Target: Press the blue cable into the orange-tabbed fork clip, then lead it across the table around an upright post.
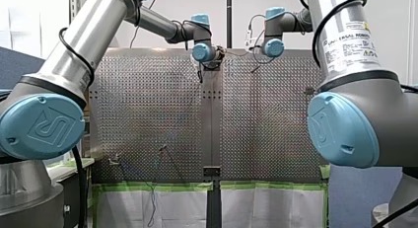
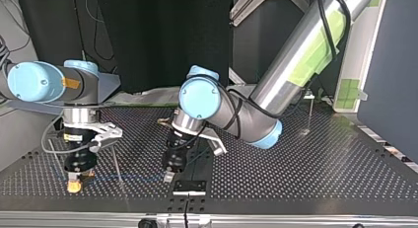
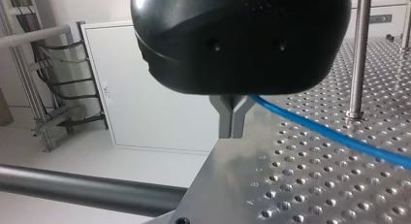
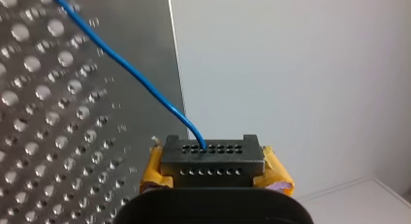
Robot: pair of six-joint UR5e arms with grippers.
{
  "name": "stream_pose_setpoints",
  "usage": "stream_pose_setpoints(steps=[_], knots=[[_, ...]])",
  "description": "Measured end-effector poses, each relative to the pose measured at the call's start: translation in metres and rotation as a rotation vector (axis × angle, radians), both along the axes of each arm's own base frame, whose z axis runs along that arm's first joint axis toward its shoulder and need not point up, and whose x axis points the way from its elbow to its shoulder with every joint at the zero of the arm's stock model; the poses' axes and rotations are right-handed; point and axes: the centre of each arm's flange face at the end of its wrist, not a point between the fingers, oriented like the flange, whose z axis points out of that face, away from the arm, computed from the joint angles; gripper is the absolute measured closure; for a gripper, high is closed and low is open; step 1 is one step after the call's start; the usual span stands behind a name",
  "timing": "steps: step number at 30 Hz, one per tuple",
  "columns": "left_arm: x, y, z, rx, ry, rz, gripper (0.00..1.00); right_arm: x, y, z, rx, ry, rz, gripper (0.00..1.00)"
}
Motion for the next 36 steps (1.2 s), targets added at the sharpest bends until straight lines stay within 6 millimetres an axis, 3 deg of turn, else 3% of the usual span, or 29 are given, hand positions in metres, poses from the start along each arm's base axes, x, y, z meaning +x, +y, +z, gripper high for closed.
stream_pose_setpoints(steps=[9,25,36], knots=[[0.009,-0.021,-0.016,0.026,0.048,-0.029,1.00,-0.019,-0.011,0.000,0.007,-0.010,-0.027,1.00],[0.009,-0.037,-0.028,0.034,0.071,-0.062,1.00,-0.049,-0.028,-0.002,0.016,-0.020,-0.060,1.00],[0.011,-0.054,-0.059,0.056,0.106,-0.075,1.00,-0.067,-0.041,-0.008,0.026,-0.023,-0.069,1.00]])
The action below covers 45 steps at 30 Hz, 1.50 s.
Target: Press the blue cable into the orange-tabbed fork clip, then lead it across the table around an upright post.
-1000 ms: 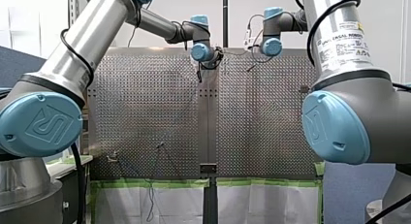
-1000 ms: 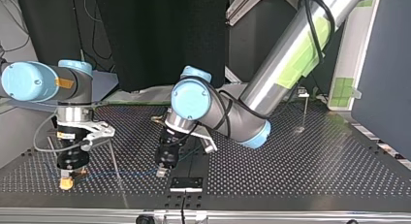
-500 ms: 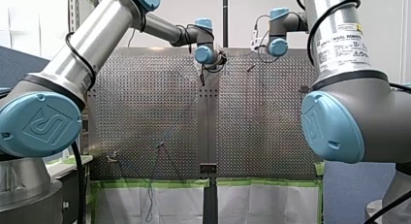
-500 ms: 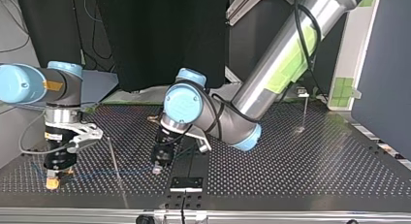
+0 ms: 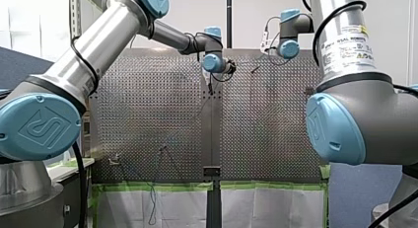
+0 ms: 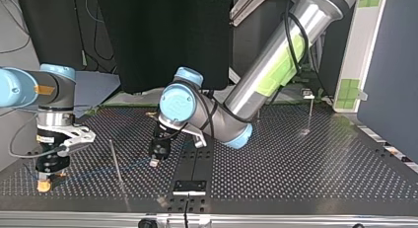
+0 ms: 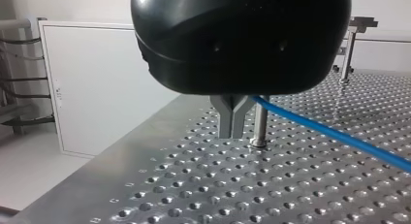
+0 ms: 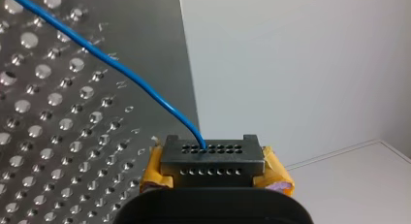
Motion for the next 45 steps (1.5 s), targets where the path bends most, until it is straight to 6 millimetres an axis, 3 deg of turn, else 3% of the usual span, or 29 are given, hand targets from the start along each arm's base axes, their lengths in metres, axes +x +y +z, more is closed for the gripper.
stream_pose_setpoints(steps=[8,15,23,33,45], knots=[[-0.003,-0.004,-0.001,0.001,0.002,-0.001,1.00,-0.006,-0.020,-0.035,0.053,0.008,0.009,1.00],[-0.005,-0.007,-0.004,0.002,0.006,0.009,1.00,-0.022,-0.030,-0.053,0.083,0.005,-0.009,1.00],[0.002,-0.013,-0.027,0.006,0.033,0.014,1.00,-0.030,-0.039,-0.073,0.116,0.010,-0.013,1.00],[0.006,-0.022,-0.040,-0.010,0.048,0.009,1.00,-0.025,-0.035,-0.108,0.172,0.031,0.035,1.00],[0.007,-0.020,-0.040,-0.013,0.050,0.036,1.00,-0.022,-0.023,-0.178,0.248,0.061,0.068,1.00]])
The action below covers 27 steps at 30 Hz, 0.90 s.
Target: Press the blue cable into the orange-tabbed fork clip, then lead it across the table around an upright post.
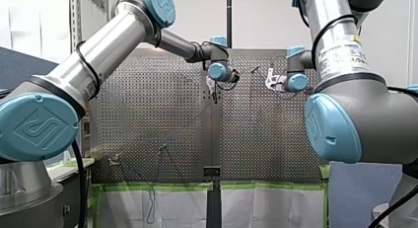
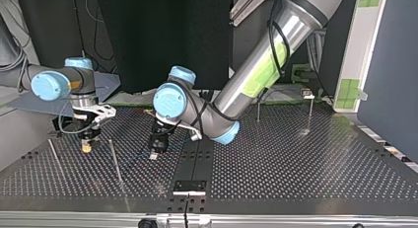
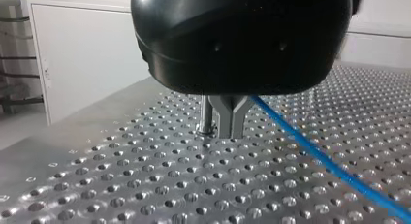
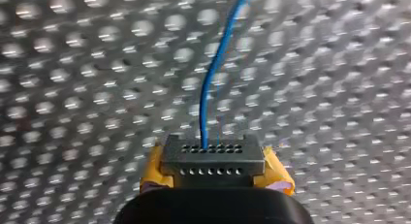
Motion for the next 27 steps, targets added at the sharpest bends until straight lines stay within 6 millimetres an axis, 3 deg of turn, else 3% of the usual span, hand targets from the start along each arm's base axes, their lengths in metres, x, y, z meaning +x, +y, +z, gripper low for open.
stream_pose_setpoints(steps=[4,5,9,11,12,14,15,16,17,18,19,27], knots=[[0.001,0.002,0.000,-0.001,0.002,0.020,1.00,0.000,0.003,-0.026,0.031,0.027,0.000,1.00],[0.001,0.002,0.000,-0.001,0.002,0.022,0.89,-0.001,0.004,-0.032,0.037,0.033,0.000,1.00],[-0.001,0.002,-0.001,0.001,0.008,0.035,0.81,-0.003,0.007,-0.056,0.058,0.049,-0.001,1.00],[-0.001,0.004,-0.002,0.003,0.013,0.052,0.70,-0.004,0.008,-0.066,0.067,0.053,-0.003,1.00],[-0.001,0.004,-0.003,0.004,0.016,0.059,0.70,-0.004,0.009,-0.070,0.072,0.054,-0.003,1.00],[0.000,0.005,-0.008,0.011,0.027,0.074,0.49,-0.004,0.010,-0.080,0.082,0.059,-0.002,1.00],[0.000,0.006,-0.011,0.015,0.033,0.079,0.49,-0.004,0.010,-0.085,0.087,0.061,-0.002,1.00],[0.000,0.006,-0.015,0.020,0.038,0.081,0.30,-0.003,0.010,-0.090,0.092,0.064,-0.003,1.00],[0.001,0.005,-0.021,0.028,0.047,0.083,0.18,-0.003,0.010,-0.093,0.096,0.065,-0.003,1.00],[0.002,0.004,-0.026,0.033,0.053,0.083,0.18,-0.003,0.009,-0.097,0.099,0.066,-0.003,1.00],[0.002,0.004,-0.030,0.037,0.058,0.084,0.03,-0.004,0.009,-0.100,0.103,0.068,-0.004,1.00],[0.003,0.002,-0.039,0.043,0.070,0.085,0.00,-0.010,0.008,-0.123,0.131,0.088,-0.023,1.00]])
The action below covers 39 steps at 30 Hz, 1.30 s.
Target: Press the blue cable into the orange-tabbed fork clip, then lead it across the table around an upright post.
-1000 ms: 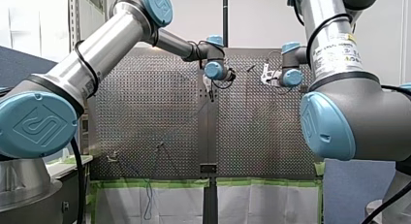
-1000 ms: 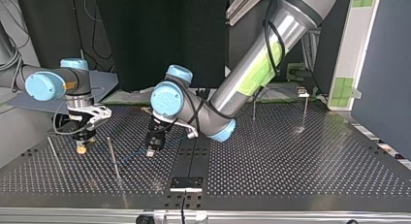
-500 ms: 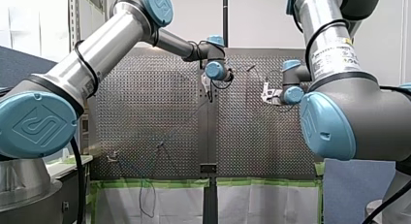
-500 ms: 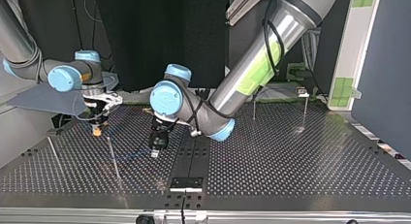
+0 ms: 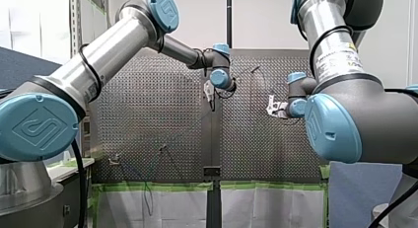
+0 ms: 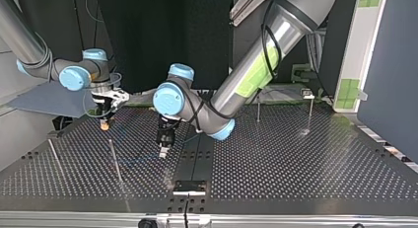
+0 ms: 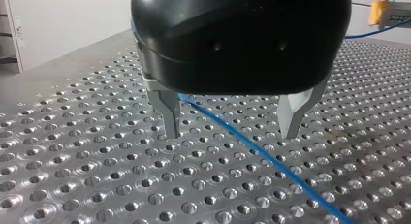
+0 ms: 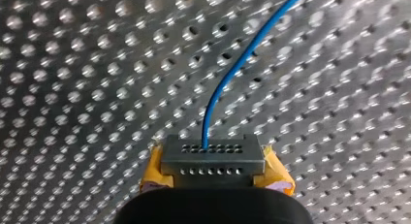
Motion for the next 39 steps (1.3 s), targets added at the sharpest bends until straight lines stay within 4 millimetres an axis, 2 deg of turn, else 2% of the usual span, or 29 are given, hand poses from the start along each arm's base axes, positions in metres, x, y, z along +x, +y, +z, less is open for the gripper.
stream_pose_setpoints(steps=[17,39], knots=[[0.001,0.002,0.000,-0.004,-0.003,0.019,0.00,-0.014,0.005,-0.080,0.066,0.003,-0.066,1.00],[0.002,0.004,0.000,-0.005,0.000,0.021,0.00,-0.062,0.006,-0.202,0.148,0.029,-0.155,1.00]])
